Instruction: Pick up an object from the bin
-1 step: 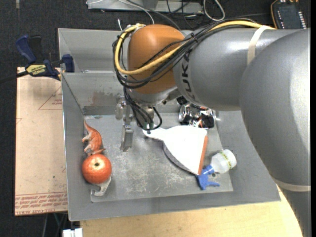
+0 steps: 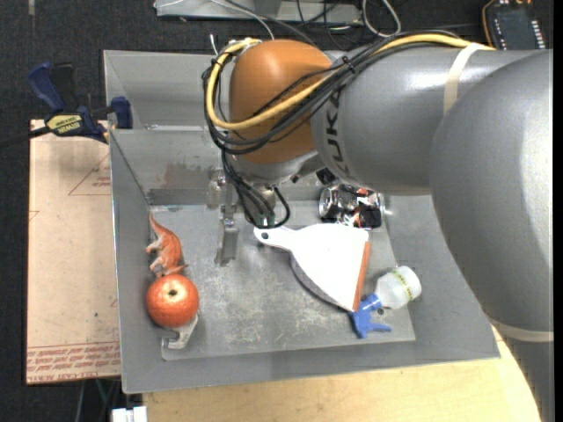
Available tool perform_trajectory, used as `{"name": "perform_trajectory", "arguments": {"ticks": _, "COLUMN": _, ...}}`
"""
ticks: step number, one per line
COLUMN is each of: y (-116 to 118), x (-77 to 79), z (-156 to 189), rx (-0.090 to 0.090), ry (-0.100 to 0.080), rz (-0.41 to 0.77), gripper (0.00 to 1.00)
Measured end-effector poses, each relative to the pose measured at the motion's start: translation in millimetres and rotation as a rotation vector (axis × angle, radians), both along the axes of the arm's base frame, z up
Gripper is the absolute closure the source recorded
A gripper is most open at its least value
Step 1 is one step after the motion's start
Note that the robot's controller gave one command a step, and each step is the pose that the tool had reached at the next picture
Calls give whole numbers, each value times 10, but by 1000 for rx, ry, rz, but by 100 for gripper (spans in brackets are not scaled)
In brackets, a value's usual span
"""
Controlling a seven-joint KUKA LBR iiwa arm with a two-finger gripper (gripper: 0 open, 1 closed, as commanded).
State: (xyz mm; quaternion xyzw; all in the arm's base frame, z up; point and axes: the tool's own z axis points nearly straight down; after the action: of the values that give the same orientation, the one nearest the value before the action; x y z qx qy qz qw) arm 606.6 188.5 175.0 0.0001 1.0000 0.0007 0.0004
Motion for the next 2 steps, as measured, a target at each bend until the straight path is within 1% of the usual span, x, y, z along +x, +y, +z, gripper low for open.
{"name": "perform_trajectory", "arguments": {"ticks": 1, "y": 422, "x": 75, "z": -1061, "rx": -2, "ry": 2, "rz": 529, "gripper": 0}}
{"name": "perform_trajectory", "arguments": {"ticks": 2, "y": 600, "x": -64, "z": -357, "rx": 2, "ry": -7, "rz": 492, "gripper": 0}}
